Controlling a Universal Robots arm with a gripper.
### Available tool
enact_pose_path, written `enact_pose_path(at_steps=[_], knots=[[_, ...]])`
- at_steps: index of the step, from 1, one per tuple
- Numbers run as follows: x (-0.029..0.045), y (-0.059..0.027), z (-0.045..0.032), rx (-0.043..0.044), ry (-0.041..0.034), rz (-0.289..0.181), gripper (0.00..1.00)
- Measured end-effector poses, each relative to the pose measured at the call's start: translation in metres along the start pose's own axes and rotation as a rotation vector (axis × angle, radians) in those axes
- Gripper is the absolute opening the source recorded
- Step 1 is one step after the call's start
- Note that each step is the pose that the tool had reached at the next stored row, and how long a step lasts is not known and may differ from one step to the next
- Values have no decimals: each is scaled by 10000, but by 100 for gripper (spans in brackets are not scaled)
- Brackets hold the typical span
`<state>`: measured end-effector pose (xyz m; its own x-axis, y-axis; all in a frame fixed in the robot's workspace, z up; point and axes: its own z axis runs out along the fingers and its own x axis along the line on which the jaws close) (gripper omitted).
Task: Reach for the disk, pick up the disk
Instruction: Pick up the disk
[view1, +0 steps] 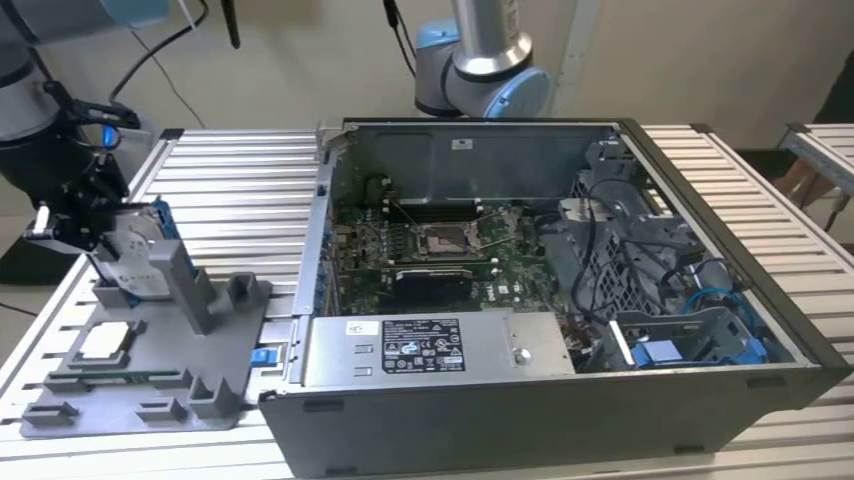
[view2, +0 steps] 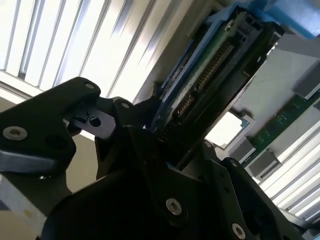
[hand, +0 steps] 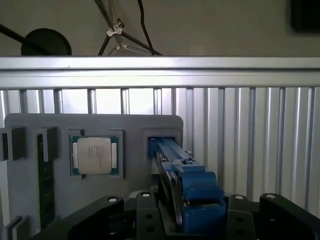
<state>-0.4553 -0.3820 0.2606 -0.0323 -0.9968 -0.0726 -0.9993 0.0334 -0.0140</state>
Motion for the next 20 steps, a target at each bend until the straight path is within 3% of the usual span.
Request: enact_pose_path(at_steps=[7, 11, 12, 14, 20], knots=[[11, 0, -17, -3, 1, 0, 0], [12, -1, -18, -1, 127, -4, 0], [12, -1, -18, 0, 127, -4, 0], [11, 0, -17, 0, -10, -1, 0], [12, 0, -17, 1, 65, -3, 0]])
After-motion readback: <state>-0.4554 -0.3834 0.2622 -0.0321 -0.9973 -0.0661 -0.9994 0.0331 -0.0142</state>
